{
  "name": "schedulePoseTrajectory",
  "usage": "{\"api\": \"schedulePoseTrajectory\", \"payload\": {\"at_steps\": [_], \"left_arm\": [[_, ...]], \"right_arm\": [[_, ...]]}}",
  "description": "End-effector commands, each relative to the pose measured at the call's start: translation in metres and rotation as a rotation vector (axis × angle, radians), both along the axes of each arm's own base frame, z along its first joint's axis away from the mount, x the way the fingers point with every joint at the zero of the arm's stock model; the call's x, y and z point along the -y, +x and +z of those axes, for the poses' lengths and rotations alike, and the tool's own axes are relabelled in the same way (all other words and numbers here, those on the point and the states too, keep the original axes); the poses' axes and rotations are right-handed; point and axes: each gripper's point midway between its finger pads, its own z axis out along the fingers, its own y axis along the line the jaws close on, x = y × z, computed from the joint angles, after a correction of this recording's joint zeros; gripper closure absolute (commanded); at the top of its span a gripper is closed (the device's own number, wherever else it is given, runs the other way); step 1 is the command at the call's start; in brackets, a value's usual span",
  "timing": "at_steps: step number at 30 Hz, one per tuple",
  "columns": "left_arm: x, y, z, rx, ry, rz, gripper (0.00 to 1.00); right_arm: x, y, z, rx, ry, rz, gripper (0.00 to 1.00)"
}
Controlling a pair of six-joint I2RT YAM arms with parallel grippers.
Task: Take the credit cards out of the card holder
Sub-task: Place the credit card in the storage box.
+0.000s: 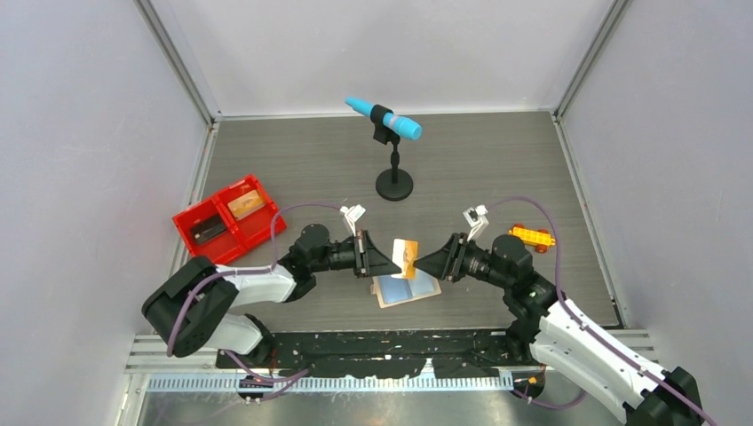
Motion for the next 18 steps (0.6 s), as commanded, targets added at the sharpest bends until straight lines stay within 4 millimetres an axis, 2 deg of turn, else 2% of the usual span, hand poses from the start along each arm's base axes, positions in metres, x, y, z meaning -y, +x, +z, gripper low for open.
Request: {"api": "schedulePoseTrajectory", "payload": {"at_steps": [1,2,3,4,5,6,7,8,9,10,13,18], "left_arm": [[-0.004,-0.011,0.006,0.087,0.007,-0.051,1.00],[-0.005,-0.014,0.005,0.095,0.015,-0.070,1.00],[-0.005,-0.017,0.004,0.102,0.021,-0.088,1.00],[-0.006,-0.020,0.003,0.108,0.024,-0.109,1.00],[-0.007,-0.024,0.003,0.112,0.021,-0.130,1.00],[-0.007,-0.027,0.002,0.112,0.021,-0.150,1.00],[-0.008,-0.031,0.001,0.112,0.020,-0.171,1.00],[-0.009,-0.034,0.000,0.113,0.016,-0.186,1.00],[-0.010,-0.037,0.000,0.114,0.011,-0.198,1.00],[-0.011,-0.039,-0.001,0.113,0.007,-0.208,1.00],[-0.013,-0.045,-0.001,0.112,0.002,-0.239,1.00],[-0.014,-0.051,0.004,0.125,-0.013,-0.280,1.00]], "right_arm": [[-0.001,-0.004,0.025,0.178,-0.154,0.137,0.50],[0.000,-0.005,0.030,0.181,-0.173,0.151,0.48],[0.001,-0.005,0.024,0.177,-0.214,0.169,0.44],[0.000,-0.005,0.034,0.197,-0.214,0.185,0.42],[0.000,-0.005,0.029,0.194,-0.243,0.208,0.41],[-0.003,-0.007,0.040,0.215,-0.234,0.234,0.41],[-0.003,-0.007,0.036,0.210,-0.258,0.259,0.41],[-0.006,-0.009,0.045,0.230,-0.251,0.285,0.41],[-0.006,-0.009,0.040,0.223,-0.275,0.309,0.41],[-0.007,-0.010,0.046,0.237,-0.273,0.329,0.41],[-0.008,-0.011,0.038,0.223,-0.323,0.387,0.37],[-0.014,-0.010,0.038,0.214,-0.334,0.453,0.36]]}}
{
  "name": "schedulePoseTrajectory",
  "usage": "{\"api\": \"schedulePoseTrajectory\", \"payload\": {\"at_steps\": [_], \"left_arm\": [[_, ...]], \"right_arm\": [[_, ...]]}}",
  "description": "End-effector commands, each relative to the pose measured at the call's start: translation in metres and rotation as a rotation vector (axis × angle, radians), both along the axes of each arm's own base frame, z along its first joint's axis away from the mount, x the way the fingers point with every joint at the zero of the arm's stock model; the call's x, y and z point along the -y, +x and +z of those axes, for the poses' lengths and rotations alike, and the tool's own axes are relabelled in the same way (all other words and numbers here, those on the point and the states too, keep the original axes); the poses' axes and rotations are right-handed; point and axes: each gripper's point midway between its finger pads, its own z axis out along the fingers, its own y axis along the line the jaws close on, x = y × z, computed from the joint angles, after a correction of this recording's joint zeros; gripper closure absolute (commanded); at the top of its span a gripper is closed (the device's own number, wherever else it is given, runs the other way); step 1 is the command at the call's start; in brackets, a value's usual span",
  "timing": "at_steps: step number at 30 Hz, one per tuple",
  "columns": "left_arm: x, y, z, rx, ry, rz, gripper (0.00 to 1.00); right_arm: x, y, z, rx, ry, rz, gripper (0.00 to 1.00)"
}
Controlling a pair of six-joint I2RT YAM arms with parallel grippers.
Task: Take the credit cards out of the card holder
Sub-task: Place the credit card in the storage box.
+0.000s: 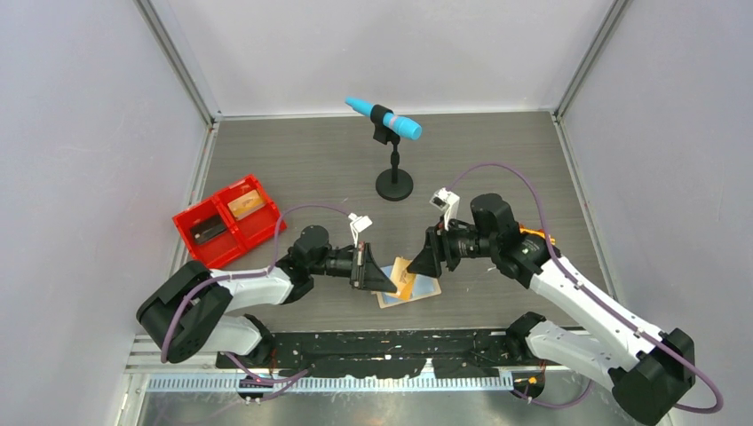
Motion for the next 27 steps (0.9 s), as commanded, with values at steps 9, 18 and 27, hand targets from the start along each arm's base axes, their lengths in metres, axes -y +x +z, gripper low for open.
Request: {"api": "schedulePoseTrajectory", "payload": {"at_steps": [9,18,27], "left_arm": [[-0.002,-0.013,0.015,0.067,-0.049,-0.097,1.00],[0.000,-0.010,0.015,0.074,-0.035,-0.091,0.97],[-0.005,0.018,0.024,0.133,0.026,0.062,0.57]], "right_arm": [[-0.014,-0.005,0.004,-0.005,0.023,0.157,0.40],[-0.020,-0.005,-0.003,-0.036,0.057,0.155,0.91],[-0.023,0.005,0.009,-0.028,0.163,0.038,0.95]]}}
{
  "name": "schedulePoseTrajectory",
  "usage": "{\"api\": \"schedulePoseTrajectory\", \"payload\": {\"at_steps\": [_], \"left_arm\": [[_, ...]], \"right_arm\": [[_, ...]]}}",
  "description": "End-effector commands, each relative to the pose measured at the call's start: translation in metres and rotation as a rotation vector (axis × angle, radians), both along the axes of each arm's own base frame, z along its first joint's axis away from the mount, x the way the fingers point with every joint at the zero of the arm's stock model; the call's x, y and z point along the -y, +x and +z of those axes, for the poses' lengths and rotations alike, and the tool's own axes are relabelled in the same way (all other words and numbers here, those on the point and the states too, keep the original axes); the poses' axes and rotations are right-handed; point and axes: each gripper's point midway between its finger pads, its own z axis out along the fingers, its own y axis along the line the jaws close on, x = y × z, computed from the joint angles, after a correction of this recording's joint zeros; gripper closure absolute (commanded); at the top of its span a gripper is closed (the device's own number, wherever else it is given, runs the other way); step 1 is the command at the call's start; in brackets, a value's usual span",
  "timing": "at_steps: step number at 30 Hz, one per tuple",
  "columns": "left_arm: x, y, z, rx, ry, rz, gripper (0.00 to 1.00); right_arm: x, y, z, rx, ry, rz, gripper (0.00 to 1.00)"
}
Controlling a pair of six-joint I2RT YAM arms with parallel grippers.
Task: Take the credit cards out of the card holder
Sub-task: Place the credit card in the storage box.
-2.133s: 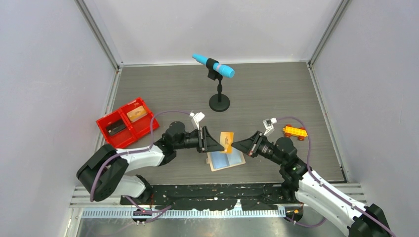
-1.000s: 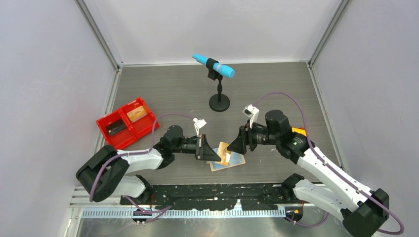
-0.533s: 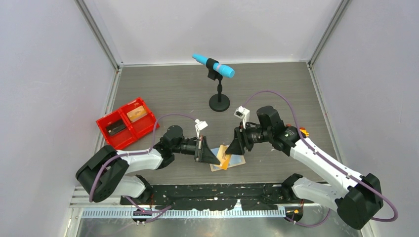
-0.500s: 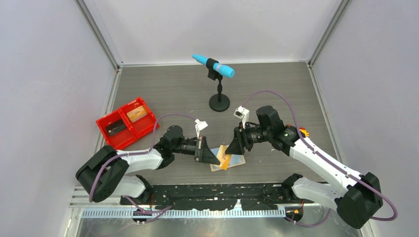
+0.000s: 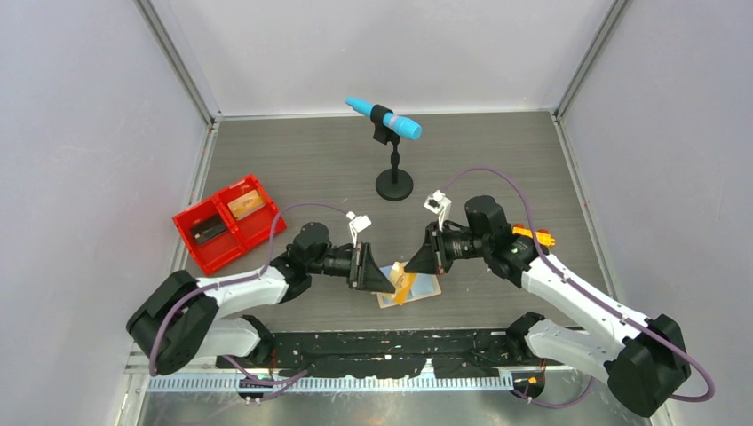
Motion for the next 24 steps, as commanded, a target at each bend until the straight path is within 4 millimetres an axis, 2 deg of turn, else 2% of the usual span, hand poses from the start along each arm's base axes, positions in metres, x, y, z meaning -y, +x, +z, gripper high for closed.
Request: {"api": "schedulePoseTrajectory", "payload": {"at_steps": [1,4,9,10,11,19,24], "left_arm": [[0.000,0.025,0.032,0.132,-0.031,0.097,0.54],[-0.006,0.035,0.044,0.171,-0.036,0.154,0.45],[-0.015,0.050,0.055,0.218,-0.029,0.263,0.38],[-0.017,0.052,0.056,0.225,-0.022,0.280,0.38],[-0.019,0.054,0.056,0.232,-0.018,0.296,0.37],[-0.034,0.061,0.064,0.226,-0.031,0.437,0.37],[-0.040,0.062,0.072,0.198,-0.085,0.499,0.37]], "right_arm": [[-0.006,0.011,0.022,0.046,0.116,-0.079,0.95],[-0.006,0.016,0.028,0.059,0.148,-0.127,0.95],[-0.006,0.026,0.048,0.087,0.253,-0.215,0.95],[-0.005,0.026,0.047,0.083,0.264,-0.226,0.95],[-0.005,0.028,0.055,0.090,0.297,-0.247,0.95],[-0.004,0.038,0.073,0.047,0.441,-0.342,0.95],[-0.002,0.041,0.067,0.000,0.495,-0.392,0.95]]}}
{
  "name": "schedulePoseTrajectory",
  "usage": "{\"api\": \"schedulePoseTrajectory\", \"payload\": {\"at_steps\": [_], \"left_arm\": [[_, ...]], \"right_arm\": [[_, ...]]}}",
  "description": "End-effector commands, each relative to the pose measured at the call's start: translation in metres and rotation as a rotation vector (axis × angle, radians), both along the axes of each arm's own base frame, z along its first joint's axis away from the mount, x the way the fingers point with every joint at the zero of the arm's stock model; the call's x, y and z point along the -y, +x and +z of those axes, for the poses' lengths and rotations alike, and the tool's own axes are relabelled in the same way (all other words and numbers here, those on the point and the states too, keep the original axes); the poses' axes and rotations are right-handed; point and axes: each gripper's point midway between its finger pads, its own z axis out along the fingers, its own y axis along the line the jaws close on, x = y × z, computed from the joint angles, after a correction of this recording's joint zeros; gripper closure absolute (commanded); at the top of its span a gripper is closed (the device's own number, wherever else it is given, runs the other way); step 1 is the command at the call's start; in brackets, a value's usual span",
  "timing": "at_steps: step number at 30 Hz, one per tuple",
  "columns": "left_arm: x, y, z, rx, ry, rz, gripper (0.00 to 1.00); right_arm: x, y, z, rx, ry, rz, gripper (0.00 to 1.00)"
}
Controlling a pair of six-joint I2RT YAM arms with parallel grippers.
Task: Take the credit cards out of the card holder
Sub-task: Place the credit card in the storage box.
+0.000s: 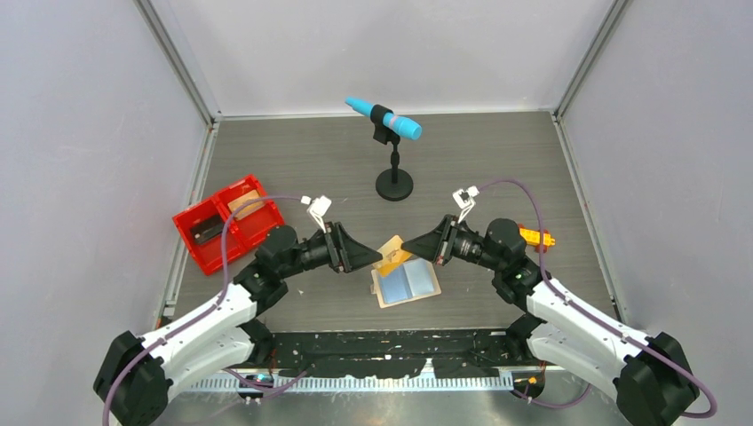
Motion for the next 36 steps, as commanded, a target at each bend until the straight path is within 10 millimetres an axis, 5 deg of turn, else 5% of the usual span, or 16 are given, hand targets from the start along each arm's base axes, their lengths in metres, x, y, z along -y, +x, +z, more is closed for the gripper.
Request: {"api": "schedulePoseTrajectory", "payload": {"at_steps": [1,18,32,36], "left_arm": [[-0.006,0.007,0.009,-0.013,-0.063,0.073,0.37],[0.001,0.004,0.025,-0.049,-0.233,0.041,0.41],[0.002,0.004,0.038,-0.007,-0.271,0.025,1.00],[0.002,0.005,0.035,0.006,-0.238,0.034,1.00]], "right_arm": [[0.003,0.008,0.031,0.047,0.154,-0.066,0.95],[0.020,0.011,0.034,0.002,0.319,-0.176,0.95],[0.031,0.017,0.012,-0.039,0.306,-0.263,0.95],[0.030,0.016,0.006,-0.049,0.290,-0.256,0.94]]}}
